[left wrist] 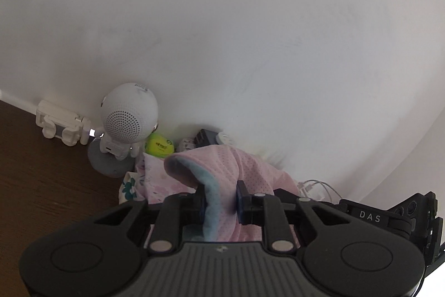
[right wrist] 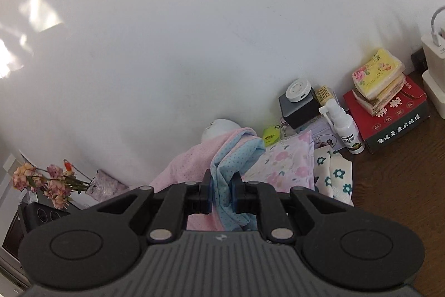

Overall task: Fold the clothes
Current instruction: 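Carry the pink bundle with both grippers toward the clothes stack by the wall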

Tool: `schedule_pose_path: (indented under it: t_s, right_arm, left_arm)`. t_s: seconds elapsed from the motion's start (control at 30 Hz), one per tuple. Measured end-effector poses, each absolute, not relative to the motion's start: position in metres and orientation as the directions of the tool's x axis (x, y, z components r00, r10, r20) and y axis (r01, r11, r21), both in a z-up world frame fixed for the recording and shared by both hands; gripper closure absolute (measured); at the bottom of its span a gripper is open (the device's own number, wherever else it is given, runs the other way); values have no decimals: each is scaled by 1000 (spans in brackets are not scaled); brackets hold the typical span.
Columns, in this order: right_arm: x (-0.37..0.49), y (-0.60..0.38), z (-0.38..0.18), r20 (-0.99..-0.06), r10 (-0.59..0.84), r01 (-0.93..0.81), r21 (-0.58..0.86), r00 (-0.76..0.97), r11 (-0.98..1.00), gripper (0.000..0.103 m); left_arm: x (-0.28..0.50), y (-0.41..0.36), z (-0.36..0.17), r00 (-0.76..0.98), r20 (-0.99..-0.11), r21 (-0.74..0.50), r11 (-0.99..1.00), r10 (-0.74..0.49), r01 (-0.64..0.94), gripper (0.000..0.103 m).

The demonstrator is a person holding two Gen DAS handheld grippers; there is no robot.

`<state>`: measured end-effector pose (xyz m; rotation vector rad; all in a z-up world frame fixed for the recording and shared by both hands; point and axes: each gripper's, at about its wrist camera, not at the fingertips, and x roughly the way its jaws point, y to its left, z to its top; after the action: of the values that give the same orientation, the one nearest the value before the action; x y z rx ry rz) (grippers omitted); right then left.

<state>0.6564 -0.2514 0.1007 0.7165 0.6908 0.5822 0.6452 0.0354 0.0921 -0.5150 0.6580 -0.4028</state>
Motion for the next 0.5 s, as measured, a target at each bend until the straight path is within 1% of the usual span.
schedule_pose_path:
  t_s: [0.07, 0.17, 0.23, 0.27, 0.3, 0.37, 0.4, 0.43, 0.47, 0.5]
  right_arm:
    - [669, -257, 78, -359, 679, -221, 761, 640, 611, 92]
    - [681, -262, 55, -356, 670, -199, 772, 651, 604, 92]
    - [685, -266, 42, -352, 670, -191, 780, 654, 596, 92]
    - [686, -269, 35, -339, 679, -191, 792, 652, 580, 92]
    - [686, -272, 29, -323, 688, -194, 804, 650, 562, 91]
    - [681, -279, 20, -292, 686, -190, 823, 667, 535, 82]
    - [676, -283, 17, -278, 677, -187, 828, 681, 529, 77]
    - [671, -287, 17, -265, 663, -191, 825, 700, 531, 62]
    - [665, -292, 19, -254, 646, -200, 816, 720, 543, 59]
    - [658, -295, 22, -245, 626, -210, 800, 741, 562, 59]
  left_arm:
    - [659, 36, 77, 720, -476, -576, 798, -505, 178, 85]
    - [670, 35, 63, 721, -455, -600, 778, -522, 185, 86]
    - [671, 36, 57, 729, -439, -617, 766, -525, 180, 82]
    - [670, 37, 54, 739, -431, -622, 764, -518, 173, 74]
    - [669, 40, 53, 748, -427, -627, 763, -508, 161, 62]
    - [666, 47, 54, 764, -429, -626, 769, -482, 134, 49]
    - [663, 52, 56, 776, -434, -614, 781, -457, 117, 45]
    - [659, 56, 60, 788, -440, -597, 796, -430, 101, 43]
    - [653, 59, 66, 807, -439, -565, 819, -396, 95, 41]
    - [644, 62, 75, 835, -414, -522, 846, -364, 110, 41]
